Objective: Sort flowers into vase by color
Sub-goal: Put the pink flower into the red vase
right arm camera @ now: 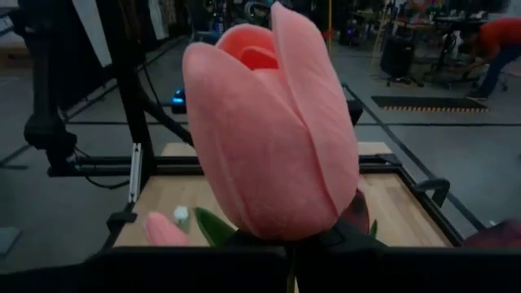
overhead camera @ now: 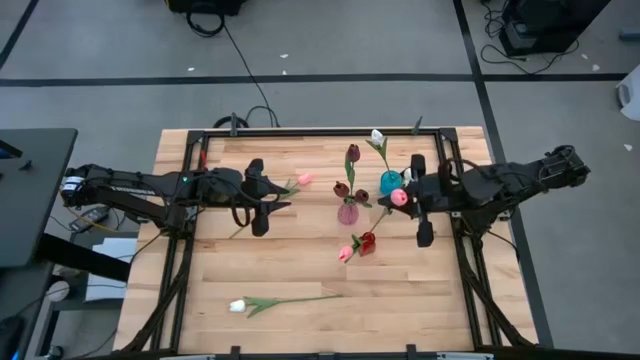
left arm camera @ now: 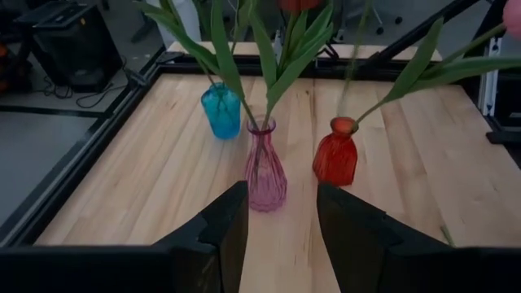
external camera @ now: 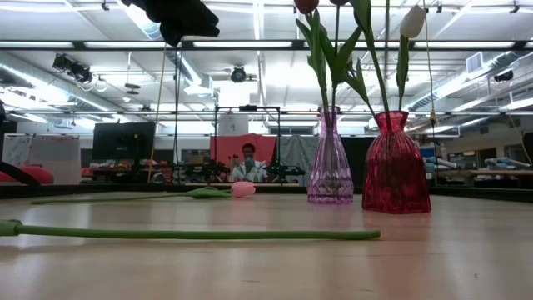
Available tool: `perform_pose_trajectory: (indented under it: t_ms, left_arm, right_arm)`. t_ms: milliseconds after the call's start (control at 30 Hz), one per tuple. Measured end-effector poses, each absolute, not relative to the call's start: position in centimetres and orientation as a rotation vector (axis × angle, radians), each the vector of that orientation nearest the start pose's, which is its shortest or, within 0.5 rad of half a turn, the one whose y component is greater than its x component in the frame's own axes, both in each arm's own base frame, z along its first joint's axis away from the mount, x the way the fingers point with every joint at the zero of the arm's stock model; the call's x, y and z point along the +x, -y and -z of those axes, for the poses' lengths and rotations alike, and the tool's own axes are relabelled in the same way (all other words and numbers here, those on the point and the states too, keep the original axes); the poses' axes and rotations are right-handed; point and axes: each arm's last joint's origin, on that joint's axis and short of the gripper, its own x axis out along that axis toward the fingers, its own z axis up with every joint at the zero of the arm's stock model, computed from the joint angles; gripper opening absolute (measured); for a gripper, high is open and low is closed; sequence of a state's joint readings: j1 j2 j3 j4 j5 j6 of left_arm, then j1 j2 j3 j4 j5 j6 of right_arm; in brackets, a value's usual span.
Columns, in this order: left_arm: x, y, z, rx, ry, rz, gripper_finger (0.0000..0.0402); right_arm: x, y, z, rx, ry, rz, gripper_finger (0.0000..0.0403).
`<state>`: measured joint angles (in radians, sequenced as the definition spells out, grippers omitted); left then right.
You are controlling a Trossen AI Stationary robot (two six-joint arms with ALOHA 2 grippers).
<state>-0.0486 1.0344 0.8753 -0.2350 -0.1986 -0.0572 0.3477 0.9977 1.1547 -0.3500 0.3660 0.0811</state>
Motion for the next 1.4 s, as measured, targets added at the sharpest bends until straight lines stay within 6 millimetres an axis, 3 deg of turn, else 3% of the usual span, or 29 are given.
perform_pose_trajectory:
  t_ms: [500, 733, 900, 1000, 1100, 1400]
  left_arm:
    - [22.5, 0.5, -31.5, -0.008, -0.38, -0.163, 0.0151]
    - [22.5, 0.5, -31.4, -0.035, -0.387, -0.17, 0.0151]
    - [23.6, 0.6, -29.2, -0.094, -0.491, -0.189, 0.0151]
    - [24.1, 0.6, -26.5, -0.132, -0.585, -0.211, 0.0151]
    - [24.4, 0.2, -24.5, -0.183, -0.658, -0.255, 0.0151]
    - [24.7, -0.8, -23.3, -0.232, -0.697, -0.326, 0.0152]
  right_arm:
    - [20.1, -6.2, -39.7, 0.03, -0.225, 0.01, 0.0009]
    - [20.8, -6.5, -36.3, 0.084, -0.299, 0.032, 0.0009]
    - [21.4, -6.7, -31.9, 0.113, -0.356, 0.037, 0.0016]
    - [21.3, -6.7, -29.8, 0.132, -0.404, 0.049, 0.0037]
    - [21.1, -6.6, -29.2, 0.141, -0.454, 0.06, 0.0073]
    - [19.8, -6.7, -32.9, 0.171, -0.589, -0.027, 0.0197]
